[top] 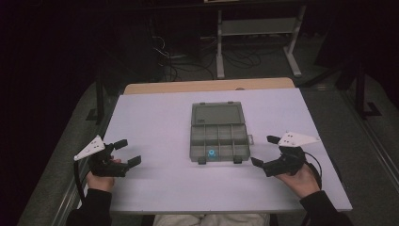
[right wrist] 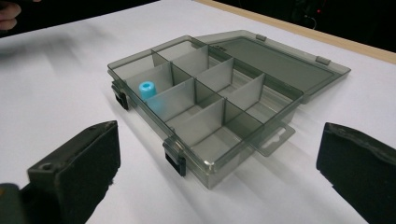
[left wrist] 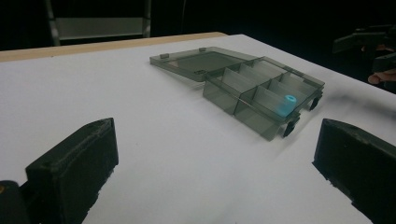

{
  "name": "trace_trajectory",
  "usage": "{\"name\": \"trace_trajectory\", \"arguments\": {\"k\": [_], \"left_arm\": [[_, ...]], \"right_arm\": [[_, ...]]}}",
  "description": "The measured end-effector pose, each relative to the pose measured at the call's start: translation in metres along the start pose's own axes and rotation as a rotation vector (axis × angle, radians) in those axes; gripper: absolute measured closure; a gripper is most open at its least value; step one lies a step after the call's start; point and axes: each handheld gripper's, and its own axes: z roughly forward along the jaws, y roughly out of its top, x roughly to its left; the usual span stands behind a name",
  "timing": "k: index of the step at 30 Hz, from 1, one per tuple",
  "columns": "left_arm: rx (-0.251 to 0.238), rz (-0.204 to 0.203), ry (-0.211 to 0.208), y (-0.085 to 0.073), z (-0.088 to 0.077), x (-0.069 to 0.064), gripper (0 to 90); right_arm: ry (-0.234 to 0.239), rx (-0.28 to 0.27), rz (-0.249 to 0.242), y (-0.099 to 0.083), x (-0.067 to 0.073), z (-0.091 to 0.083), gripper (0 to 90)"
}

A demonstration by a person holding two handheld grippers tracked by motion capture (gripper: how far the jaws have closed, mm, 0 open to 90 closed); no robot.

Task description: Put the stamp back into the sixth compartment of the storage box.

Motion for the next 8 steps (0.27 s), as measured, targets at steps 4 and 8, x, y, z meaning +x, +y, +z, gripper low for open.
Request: {"name": "trace_trajectory", "arguments": {"k": [4,8], "left_arm": [[0.001,-0.001,-0.001,0.0000,0.0000,-0.0001,0.0],[-0.001,-0.001,-0.003,0.0002,0.0000,-0.0002,0.0]], "right_arm": [[-0.018,-0.004,-0.011,-0.0033,-0.0002,-0.0035,0.0],[-0.024,0.002,-0.028,-0.0049,-0.0005,-0.0025,0.0]]}}
